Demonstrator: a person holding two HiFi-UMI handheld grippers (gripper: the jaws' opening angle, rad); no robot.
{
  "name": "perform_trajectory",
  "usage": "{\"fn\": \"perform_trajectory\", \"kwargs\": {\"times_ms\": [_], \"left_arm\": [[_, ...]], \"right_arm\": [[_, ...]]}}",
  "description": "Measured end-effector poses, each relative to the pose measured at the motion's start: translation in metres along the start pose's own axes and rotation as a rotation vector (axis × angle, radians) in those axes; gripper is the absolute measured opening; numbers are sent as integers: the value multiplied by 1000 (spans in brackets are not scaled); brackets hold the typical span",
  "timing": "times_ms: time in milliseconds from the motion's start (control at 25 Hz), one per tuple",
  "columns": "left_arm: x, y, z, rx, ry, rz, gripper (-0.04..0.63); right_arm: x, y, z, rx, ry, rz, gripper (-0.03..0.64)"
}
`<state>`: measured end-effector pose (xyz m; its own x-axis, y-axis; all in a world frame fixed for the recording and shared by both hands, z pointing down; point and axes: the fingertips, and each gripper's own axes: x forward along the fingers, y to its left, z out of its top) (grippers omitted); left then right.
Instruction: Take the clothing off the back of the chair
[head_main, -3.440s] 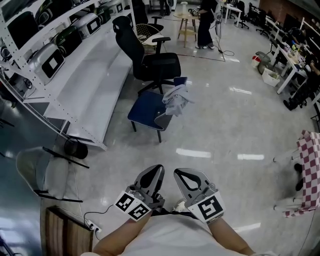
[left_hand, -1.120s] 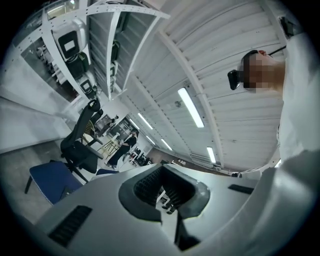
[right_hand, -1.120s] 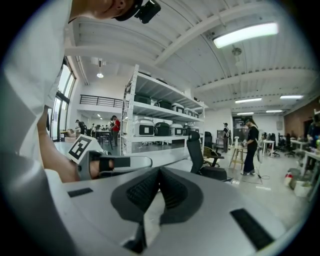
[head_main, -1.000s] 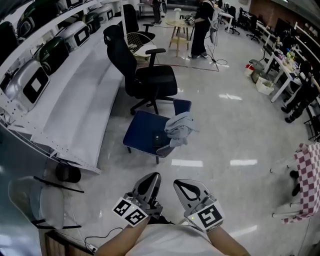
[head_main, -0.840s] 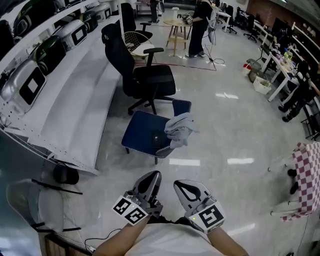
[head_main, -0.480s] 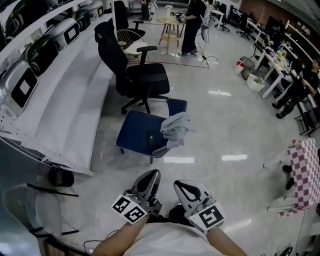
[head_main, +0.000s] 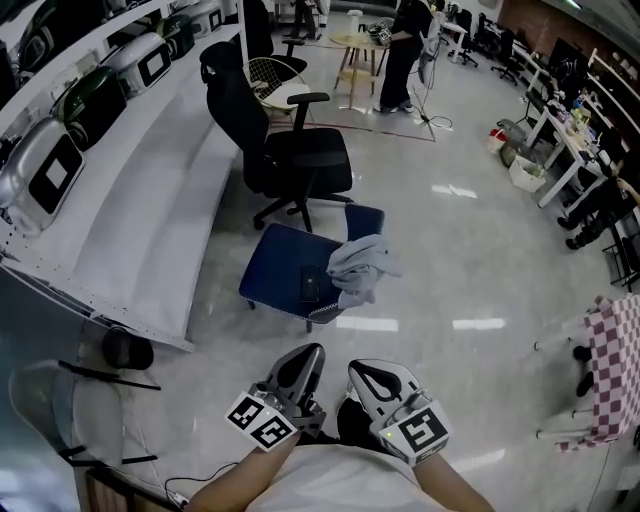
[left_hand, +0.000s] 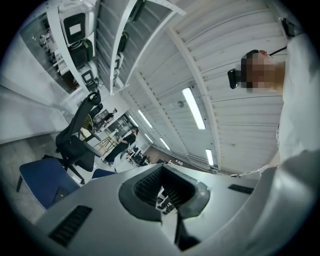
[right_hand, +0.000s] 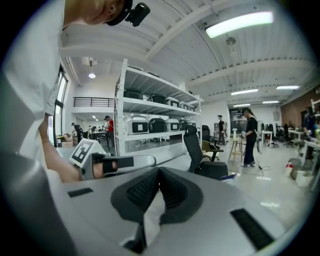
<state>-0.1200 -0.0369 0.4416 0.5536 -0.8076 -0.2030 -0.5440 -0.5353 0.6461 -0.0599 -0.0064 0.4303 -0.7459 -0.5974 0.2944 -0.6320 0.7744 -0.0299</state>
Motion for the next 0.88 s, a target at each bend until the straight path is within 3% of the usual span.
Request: {"fn": "perform_trajectory", "kwargs": {"times_ms": [360,880], "left_arm": [[57,10,3,30,-19,38,8],[139,24,0,79,-47,115,8]], "right_arm": [[4,-69,2,18,-7,9,15],[20,-157,12,-49,-21,90,15]]}}
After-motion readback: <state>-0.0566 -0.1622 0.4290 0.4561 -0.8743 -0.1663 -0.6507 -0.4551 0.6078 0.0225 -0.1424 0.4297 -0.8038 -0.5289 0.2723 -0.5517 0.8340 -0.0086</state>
